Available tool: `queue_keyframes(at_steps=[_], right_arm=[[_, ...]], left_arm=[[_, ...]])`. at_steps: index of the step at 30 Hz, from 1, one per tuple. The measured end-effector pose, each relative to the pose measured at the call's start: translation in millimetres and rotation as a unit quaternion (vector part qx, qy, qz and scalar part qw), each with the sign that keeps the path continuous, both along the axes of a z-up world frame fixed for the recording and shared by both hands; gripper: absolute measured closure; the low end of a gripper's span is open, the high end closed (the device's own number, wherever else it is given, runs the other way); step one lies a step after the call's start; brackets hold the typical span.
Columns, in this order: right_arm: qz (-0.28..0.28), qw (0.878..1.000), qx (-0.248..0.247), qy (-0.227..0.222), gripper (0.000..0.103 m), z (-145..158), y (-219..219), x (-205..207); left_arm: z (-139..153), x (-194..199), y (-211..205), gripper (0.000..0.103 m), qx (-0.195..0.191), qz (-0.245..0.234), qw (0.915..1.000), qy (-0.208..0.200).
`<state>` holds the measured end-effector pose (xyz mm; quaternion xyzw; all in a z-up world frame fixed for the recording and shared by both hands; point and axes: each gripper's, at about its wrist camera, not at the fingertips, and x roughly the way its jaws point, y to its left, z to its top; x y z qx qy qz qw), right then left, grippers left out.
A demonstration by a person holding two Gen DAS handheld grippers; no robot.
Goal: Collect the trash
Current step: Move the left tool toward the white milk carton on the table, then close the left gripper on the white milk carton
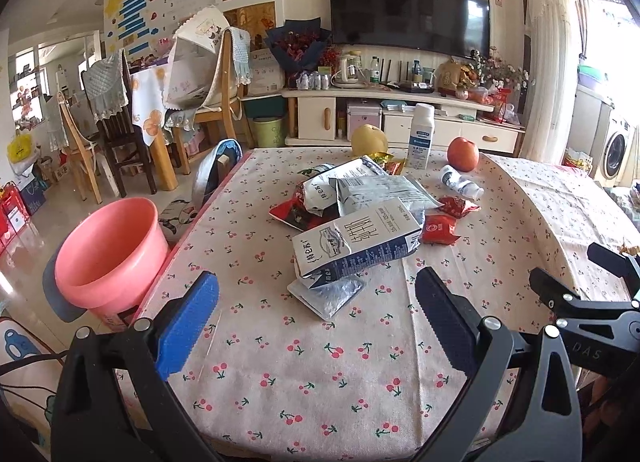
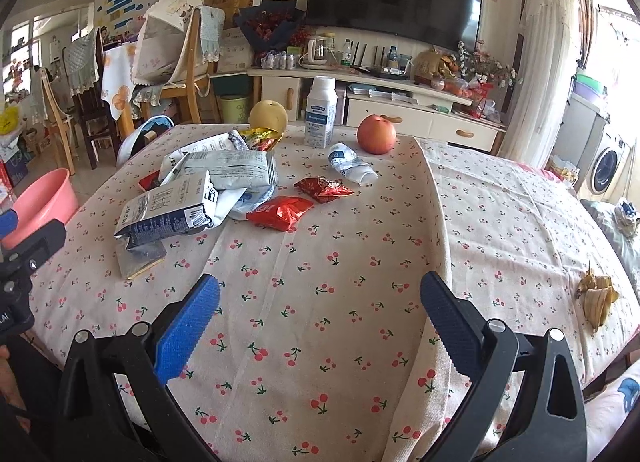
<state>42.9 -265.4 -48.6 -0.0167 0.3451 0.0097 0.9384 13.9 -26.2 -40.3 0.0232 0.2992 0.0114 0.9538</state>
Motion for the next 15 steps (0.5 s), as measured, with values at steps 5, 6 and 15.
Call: queue_keyframes(at_steps=[5,6,15], right_arm=[[-0.001,0.999,0.053,0.007,0.004,-0.7,-15.3,10.2],[0.000,0.998,0.063,0.008,0.004,-0.7,-17.8,13.0],[0.026,0.994,0.101,0.013,0.004,-0.9,-32.7,44.3]], left_arm=[[-6.9,13.0,-4.1,0.004,-0.003,-0.031,0.9995,0.003],[-7.9,16.2,-5.1,0.004,-0.002,-0.039,0.9992,0.004],[-9.9,53.0,-4.9,0.004,0.021,-0.131,0.9911,0.010]])
